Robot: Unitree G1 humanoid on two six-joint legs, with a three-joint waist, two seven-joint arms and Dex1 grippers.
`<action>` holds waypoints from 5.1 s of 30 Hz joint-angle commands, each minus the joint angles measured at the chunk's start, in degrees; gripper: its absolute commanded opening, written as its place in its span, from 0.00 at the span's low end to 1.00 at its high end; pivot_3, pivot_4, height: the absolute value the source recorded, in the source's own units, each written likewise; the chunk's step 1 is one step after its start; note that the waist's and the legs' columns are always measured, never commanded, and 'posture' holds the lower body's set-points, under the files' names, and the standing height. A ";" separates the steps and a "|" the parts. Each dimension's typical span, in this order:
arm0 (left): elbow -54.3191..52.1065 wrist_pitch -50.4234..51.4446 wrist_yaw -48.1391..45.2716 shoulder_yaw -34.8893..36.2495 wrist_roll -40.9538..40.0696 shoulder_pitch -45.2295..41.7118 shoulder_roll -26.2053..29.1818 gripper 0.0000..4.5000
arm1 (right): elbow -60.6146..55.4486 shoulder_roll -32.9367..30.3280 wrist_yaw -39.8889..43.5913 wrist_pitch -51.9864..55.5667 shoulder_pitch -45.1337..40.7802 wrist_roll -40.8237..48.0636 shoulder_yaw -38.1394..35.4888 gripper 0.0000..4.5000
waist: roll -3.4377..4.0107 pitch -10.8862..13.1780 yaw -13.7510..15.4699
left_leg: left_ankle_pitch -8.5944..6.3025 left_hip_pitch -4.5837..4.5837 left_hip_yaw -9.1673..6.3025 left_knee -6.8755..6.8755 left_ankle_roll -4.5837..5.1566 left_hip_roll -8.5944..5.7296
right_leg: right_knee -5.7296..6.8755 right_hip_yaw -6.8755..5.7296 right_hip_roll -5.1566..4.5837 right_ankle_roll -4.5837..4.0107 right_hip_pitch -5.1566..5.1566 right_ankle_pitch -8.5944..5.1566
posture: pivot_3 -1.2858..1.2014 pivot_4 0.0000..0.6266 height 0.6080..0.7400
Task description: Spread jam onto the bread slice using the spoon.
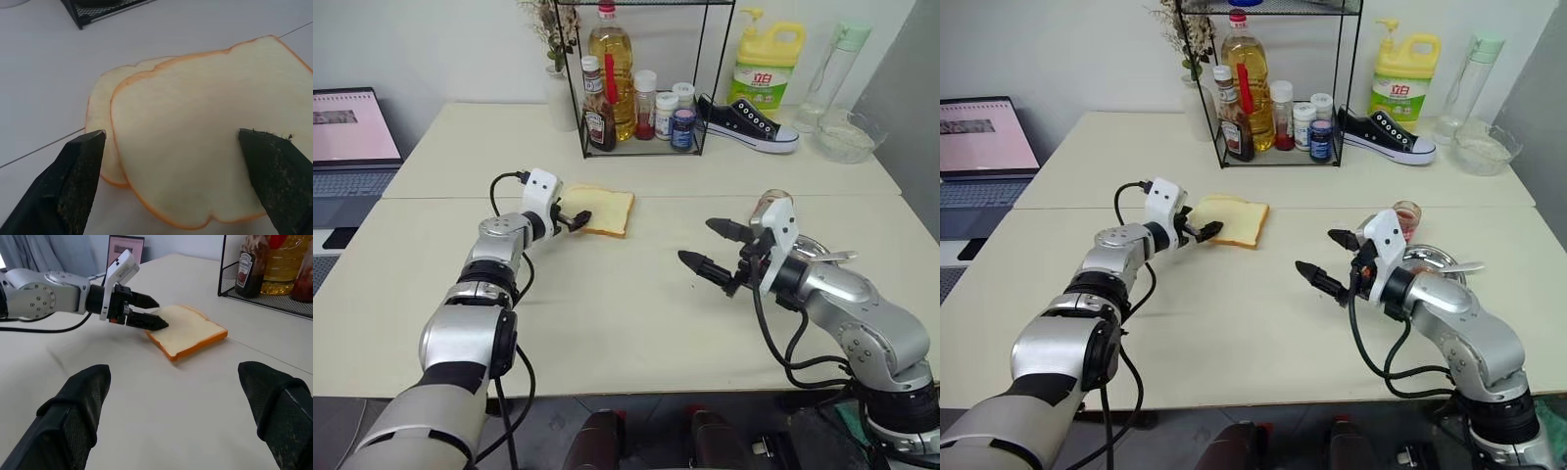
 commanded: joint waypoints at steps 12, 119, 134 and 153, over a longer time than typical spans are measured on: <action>2.19 0.46 0.38 3.12 -0.06 -3.22 -1.50 0.20 | -2.19 -0.11 -2.29 -1.44 0.16 -0.87 -3.47 1.00 | 0.00 0.00 0.27 | 0.00 0.00 0.00 0.00 0.00 -0.02 | 0.00 -0.01 0.00 0.00 0.01 0.00 | 0.52 0.24 1.00; -18.44 -12.29 -39.25 -23.20 1.48 1.55 -4.17 0.00 | -22.96 -18.56 -10.21 10.08 22.79 33.55 -18.62 1.00 | -0.02 -0.04 0.48 | -0.01 0.01 -0.04 0.05 0.03 0.04 | -0.08 0.00 0.00 0.00 0.18 0.00 | 0.52 0.24 1.00; -13.28 -16.43 -39.05 -19.34 3.92 -2.41 -2.75 0.80 | -20.28 -19.17 -8.71 7.87 21.35 30.61 -15.87 1.00 | -0.04 -0.03 0.41 | -0.01 0.02 -0.03 0.05 0.03 0.05 | -0.07 -0.02 0.02 0.01 0.18 0.00 | 0.52 0.24 1.00; -43.57 3.92 -34.23 -13.88 -5.22 14.31 -3.81 0.57 | -20.26 -18.26 -9.12 6.53 23.29 28.66 -16.01 1.00 | -0.05 -0.02 0.23 | -0.01 0.03 -0.06 0.04 0.02 0.10 | -0.04 0.01 0.05 0.01 0.15 0.00 | 0.52 0.24 1.00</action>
